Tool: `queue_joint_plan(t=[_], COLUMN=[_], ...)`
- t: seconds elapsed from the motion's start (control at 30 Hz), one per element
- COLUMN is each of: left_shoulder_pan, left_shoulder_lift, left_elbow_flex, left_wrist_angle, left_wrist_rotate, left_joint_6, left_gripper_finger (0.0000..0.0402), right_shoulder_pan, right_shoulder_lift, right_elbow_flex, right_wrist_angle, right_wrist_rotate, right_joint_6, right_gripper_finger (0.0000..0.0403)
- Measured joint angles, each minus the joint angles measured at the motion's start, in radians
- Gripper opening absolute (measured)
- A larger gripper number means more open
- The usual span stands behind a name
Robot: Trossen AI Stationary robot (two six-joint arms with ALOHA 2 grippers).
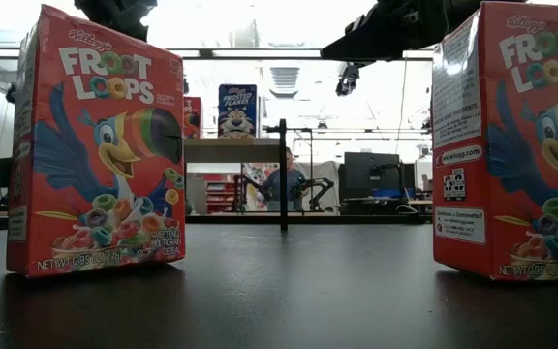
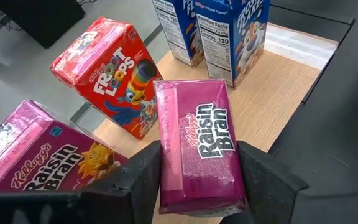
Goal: Stack cereal on shelf
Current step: Align the left purple cereal box with the other purple cereal box on the shelf
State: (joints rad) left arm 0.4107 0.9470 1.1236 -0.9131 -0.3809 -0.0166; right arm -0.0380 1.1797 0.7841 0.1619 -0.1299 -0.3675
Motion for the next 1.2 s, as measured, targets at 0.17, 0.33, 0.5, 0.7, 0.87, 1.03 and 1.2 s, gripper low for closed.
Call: queue_joint_plan(t=[0.17, 0.33, 0.5, 0.7, 0.87, 1.03, 1.2], left_shoulder_pan=[0.0, 0.0, 0.0, -0.013, -0.093, -0.203, -0.273], left_shoulder_lift=[-0.001, -0.001, -0.001, -0.001, 0.002, 0.044, 0.104], left_elbow_flex=[0.0, 0.0, 0.021, 0.083, 0.086, 0.053, 0.019], left_wrist_angle=[-0.006, -0.012, -0.011, -0.004, 0.049, 0.053, -0.012], left_wrist_rotate=[-0.025, -0.067, -0.066, 0.015, 0.09, 0.042, -0.123], left_joint_6=[0.016, 0.038, 0.059, 0.072, 0.049, -0.004, -0.049], left_gripper_finger=[0.0203, 0.0205, 0.0205, 0.0205, 0.0182, 0.0129, 0.0076], right_shoulder_pan=[0.0, 0.0, 0.0, 0.0, 0.0, 0.0, 0.0], right_shoulder_lift=[0.0, 0.0, 0.0, 0.0, 0.0, 0.0, 0.0], right_elbow_flex=[0.0, 0.0, 0.0, 0.0, 0.0, 0.0, 0.0], right_wrist_angle=[0.0, 0.0, 0.0, 0.0, 0.0, 0.0, -0.001], right_wrist_rotate=[0.0, 0.0, 0.0, 0.0, 0.0, 0.0, 0.0], right_joint_6=[0.0, 0.0, 0.0, 0.0, 0.0, 0.001, 0.001], right_gripper_finger=[0.0012, 0.0012, 0.0012, 0.0012, 0.0012, 0.0012, 0.0012])
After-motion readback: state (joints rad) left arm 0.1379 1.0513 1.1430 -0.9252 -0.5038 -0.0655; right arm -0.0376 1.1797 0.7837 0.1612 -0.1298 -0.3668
